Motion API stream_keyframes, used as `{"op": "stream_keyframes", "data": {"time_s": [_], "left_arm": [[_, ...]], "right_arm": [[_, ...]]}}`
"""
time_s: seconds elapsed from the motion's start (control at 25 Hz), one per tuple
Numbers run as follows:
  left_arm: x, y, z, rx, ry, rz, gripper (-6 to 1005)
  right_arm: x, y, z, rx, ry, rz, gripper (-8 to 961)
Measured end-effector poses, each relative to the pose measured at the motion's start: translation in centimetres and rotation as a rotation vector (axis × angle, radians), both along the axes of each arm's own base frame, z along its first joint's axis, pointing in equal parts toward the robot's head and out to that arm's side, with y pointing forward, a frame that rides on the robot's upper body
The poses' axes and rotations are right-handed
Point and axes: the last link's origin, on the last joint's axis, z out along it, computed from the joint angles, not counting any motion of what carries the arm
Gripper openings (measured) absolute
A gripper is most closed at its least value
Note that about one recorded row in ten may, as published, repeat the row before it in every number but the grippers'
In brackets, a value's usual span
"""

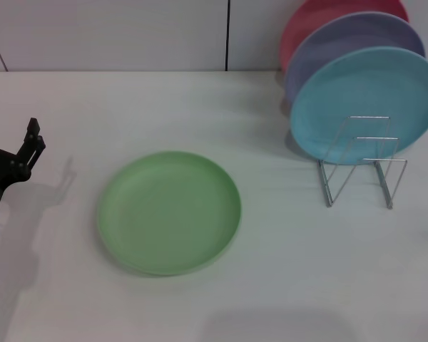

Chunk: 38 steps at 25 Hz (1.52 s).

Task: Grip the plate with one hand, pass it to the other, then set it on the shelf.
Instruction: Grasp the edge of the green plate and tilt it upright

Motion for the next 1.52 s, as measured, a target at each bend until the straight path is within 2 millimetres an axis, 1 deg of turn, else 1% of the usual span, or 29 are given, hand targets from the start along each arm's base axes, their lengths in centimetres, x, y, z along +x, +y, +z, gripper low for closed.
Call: {"op": "stream_keyframes", "data": {"time_s": [0.32,0.4,0.44,0.52,0.6,0.68,0.76,0.8,0.84,0.96,1.04,1.12,1.28,1.44,1.52], "left_arm": [[0.7,0.1,-0.5,-0.020,0.001,-0.027,860],[1.5,0.6,-0.7,-0.037,-0.014,-0.045,860],[1.5,0.6,-0.7,-0.037,-0.014,-0.045,860],[2.2,1.5,-0.9,-0.062,-0.018,-0.043,859],[3.2,2.4,-0.9,-0.082,0.002,-0.034,859],[4.7,3.6,-0.7,-0.103,0.029,-0.015,859],[6.1,5.1,-0.2,-0.157,0.066,0.052,859],[7.4,6.0,0.4,-0.225,0.091,0.112,858],[7.4,6.0,0.4,-0.225,0.091,0.112,858],[10.2,6.2,1.2,-0.336,0.086,0.143,858],[11.5,5.9,1.8,-0.432,0.070,0.168,858],[12.2,5.3,2.0,-0.539,0.055,0.199,857],[12.5,4.4,1.8,-0.677,0.048,0.258,857],[11.8,4.0,1.3,-0.722,0.057,0.297,856],[11.1,3.9,0.9,-0.739,0.064,0.325,856]], "right_arm": [[0.0,0.0,0.0,0.000,0.001,0.000,699],[0.0,0.0,0.0,0.000,0.000,0.001,699],[0.0,0.0,0.0,0.000,0.000,0.001,699],[0.0,0.1,0.0,0.000,-0.001,0.001,699],[0.0,0.2,0.1,0.000,-0.001,0.003,699],[0.0,0.2,0.1,-0.001,-0.001,0.004,699],[-0.1,0.3,0.1,-0.001,-0.001,0.005,699],[-0.1,0.4,0.1,-0.003,0.000,0.006,699],[-0.1,0.4,0.1,-0.003,0.000,0.006,699],[-0.1,0.4,0.0,-0.003,0.000,0.007,699],[-0.1,0.5,0.1,-0.003,0.000,0.007,699],[-0.1,0.5,0.1,-0.004,0.001,0.008,699],[-0.1,0.6,0.2,-0.004,-0.003,0.007,699],[-0.2,0.7,0.2,-0.004,-0.004,0.011,699],[-0.2,0.9,0.2,-0.005,-0.003,0.014,699]]}}
